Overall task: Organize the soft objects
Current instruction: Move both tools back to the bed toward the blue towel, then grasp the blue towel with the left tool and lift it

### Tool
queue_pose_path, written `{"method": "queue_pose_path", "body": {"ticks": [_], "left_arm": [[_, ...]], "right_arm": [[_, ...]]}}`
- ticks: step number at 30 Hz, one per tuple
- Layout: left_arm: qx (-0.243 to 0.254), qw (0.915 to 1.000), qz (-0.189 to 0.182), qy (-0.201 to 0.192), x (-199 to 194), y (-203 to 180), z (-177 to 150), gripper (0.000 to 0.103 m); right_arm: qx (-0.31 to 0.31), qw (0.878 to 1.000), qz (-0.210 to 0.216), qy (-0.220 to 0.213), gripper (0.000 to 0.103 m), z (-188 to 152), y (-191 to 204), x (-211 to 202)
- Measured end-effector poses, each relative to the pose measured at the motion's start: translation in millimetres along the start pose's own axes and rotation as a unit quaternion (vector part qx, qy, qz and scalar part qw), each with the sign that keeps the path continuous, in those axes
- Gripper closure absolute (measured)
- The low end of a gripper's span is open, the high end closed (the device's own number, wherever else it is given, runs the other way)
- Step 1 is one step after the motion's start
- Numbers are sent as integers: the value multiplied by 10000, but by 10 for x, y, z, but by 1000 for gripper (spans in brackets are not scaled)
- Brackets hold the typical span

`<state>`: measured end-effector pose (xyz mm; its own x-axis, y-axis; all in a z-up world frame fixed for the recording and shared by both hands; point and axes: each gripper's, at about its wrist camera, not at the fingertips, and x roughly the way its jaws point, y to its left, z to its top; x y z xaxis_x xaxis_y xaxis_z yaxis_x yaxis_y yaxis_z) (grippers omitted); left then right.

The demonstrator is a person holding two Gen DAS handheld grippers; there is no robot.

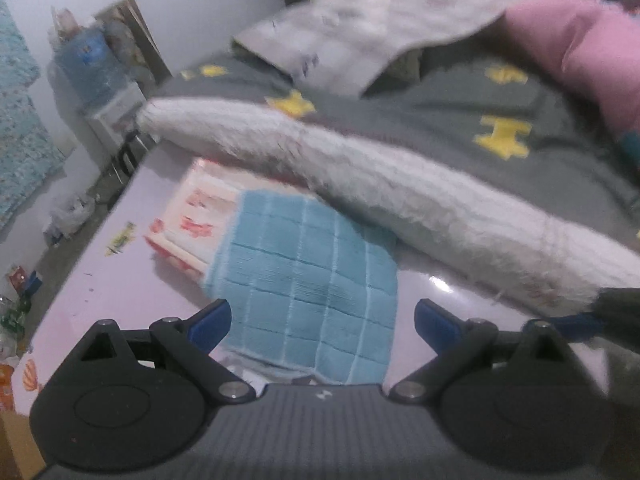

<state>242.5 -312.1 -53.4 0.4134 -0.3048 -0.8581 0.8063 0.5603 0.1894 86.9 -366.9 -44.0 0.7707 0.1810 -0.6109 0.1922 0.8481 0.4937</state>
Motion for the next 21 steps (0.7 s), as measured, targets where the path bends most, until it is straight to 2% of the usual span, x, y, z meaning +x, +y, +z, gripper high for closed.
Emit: {"method": "queue_pose_path", "body": {"ticks": [7, 9, 16, 19, 21], "left_arm": [[172, 9981, 84, 585, 563, -52, 147, 4], [236, 9977, 157, 614, 635, -77, 165, 0], [546, 9942, 649, 668, 730, -242, 172, 2], [744, 9918, 850, 599, 729, -290, 152, 10], [832, 9898, 993, 590, 719, -305, 156, 22]], "right_arm": [[121, 9999, 43, 34, 21, -17, -88, 61], [158, 9998, 60, 39, 21, -15, -111, 78], [243, 9997, 41, 26, 21, -15, -164, 91], [265, 9996, 44, 32, 21, -23, -178, 96], [287, 9996, 41, 41, 21, -25, -187, 96]]}}
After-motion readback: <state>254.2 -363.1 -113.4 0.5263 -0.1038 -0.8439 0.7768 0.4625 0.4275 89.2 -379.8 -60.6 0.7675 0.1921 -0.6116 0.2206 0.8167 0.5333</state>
